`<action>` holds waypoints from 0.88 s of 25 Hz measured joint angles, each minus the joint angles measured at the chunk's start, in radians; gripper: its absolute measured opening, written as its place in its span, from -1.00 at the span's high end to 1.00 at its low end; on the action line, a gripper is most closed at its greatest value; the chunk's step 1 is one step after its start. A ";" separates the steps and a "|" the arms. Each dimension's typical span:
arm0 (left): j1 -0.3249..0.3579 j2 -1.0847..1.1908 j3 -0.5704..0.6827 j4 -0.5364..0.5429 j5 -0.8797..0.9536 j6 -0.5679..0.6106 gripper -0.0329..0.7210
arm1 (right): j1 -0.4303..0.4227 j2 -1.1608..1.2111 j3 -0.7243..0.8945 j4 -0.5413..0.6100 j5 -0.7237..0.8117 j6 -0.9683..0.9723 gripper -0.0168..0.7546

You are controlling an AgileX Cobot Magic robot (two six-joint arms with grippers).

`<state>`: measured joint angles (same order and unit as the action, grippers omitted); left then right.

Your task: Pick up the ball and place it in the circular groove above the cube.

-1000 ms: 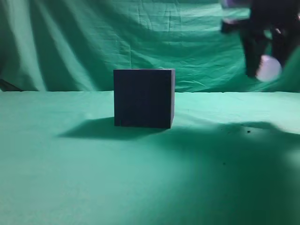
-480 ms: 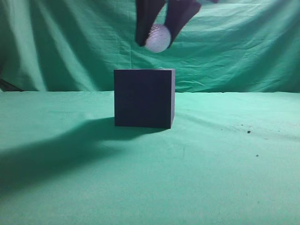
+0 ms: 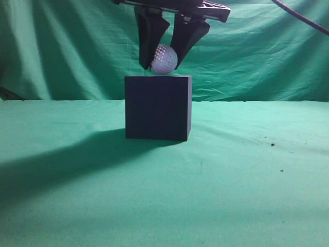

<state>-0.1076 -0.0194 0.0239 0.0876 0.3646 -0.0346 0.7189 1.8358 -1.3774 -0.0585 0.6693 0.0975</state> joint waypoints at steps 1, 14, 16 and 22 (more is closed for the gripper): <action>0.000 0.000 0.000 0.000 0.000 0.000 0.91 | 0.000 0.000 0.000 0.000 -0.005 0.000 0.12; 0.000 0.000 0.000 0.000 0.000 0.000 0.91 | 0.000 -0.109 0.000 -0.001 0.022 0.009 -0.04; 0.000 0.000 0.000 0.000 0.000 0.000 0.91 | 0.000 -0.180 0.000 -0.001 0.113 0.027 0.35; 0.000 0.000 0.000 0.000 0.000 0.000 0.91 | 0.000 -0.406 0.000 0.001 0.415 0.039 0.96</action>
<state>-0.1076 -0.0194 0.0239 0.0876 0.3646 -0.0346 0.7189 1.4299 -1.3774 -0.0580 1.0840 0.1369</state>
